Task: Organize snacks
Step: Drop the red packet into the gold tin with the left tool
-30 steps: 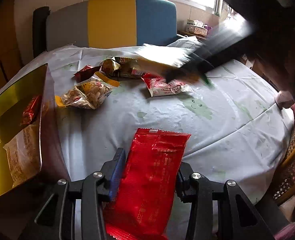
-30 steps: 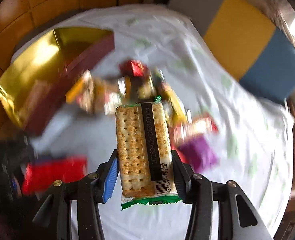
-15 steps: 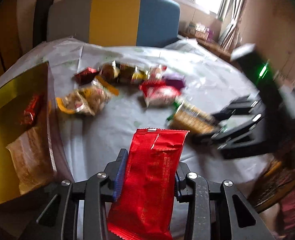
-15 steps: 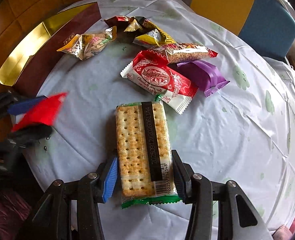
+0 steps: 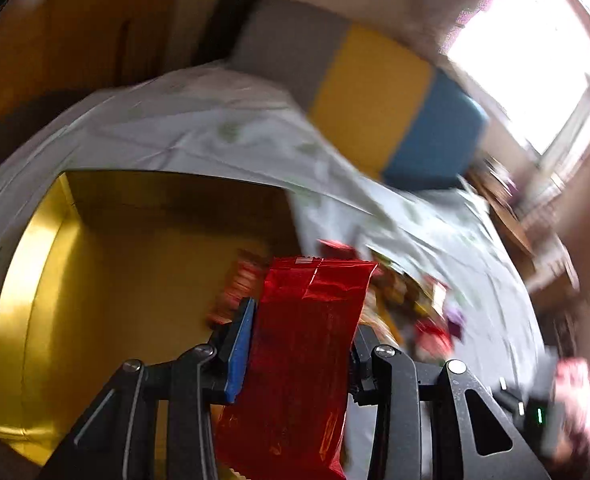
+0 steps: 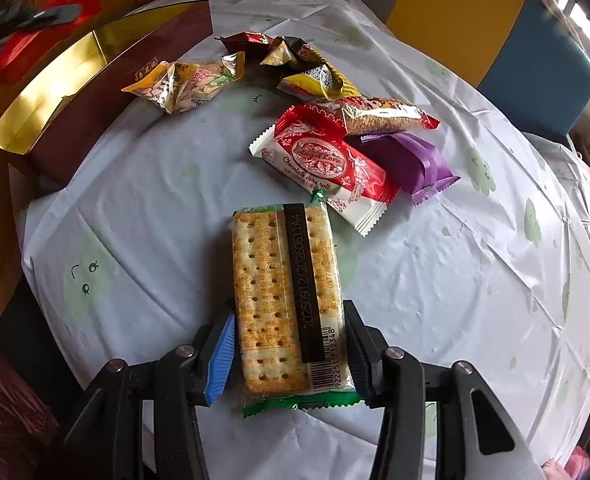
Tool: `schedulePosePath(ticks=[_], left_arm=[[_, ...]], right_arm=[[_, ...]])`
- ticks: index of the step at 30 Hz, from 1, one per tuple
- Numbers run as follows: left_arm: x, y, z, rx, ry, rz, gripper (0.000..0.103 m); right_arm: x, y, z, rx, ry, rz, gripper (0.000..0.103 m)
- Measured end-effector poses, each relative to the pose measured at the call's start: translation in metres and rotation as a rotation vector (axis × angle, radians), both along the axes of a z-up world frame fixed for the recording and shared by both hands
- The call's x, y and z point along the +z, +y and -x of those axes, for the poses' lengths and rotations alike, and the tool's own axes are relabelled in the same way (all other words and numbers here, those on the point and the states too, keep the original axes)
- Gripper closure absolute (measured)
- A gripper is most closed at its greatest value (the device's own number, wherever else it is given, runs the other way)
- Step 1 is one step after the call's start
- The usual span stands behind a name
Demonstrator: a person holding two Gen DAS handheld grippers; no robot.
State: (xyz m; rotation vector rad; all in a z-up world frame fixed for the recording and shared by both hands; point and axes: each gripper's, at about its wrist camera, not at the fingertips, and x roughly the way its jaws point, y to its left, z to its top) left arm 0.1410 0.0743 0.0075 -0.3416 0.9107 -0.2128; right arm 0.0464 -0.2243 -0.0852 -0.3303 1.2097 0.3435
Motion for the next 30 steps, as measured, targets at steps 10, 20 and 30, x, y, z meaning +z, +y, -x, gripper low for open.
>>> schedulePosePath(ticks=[10,20,30], left_arm=[[-0.048,0.024,-0.092,0.131,0.166,-0.024,0.063],[-0.042,0.021,-0.092,0.140,0.116,-0.098,0.038],[-0.025,0.013,-0.001,0.155,0.003,-0.224,0.038]], right_arm=[[0.001,0.000,0.000,0.002,0.004,-0.006,0.053],[0.000,-0.005,-0.004,0.008,0.001,-0.006,0.053],[0.000,0.000,0.000,0.026,-0.024,0.024,0.053]])
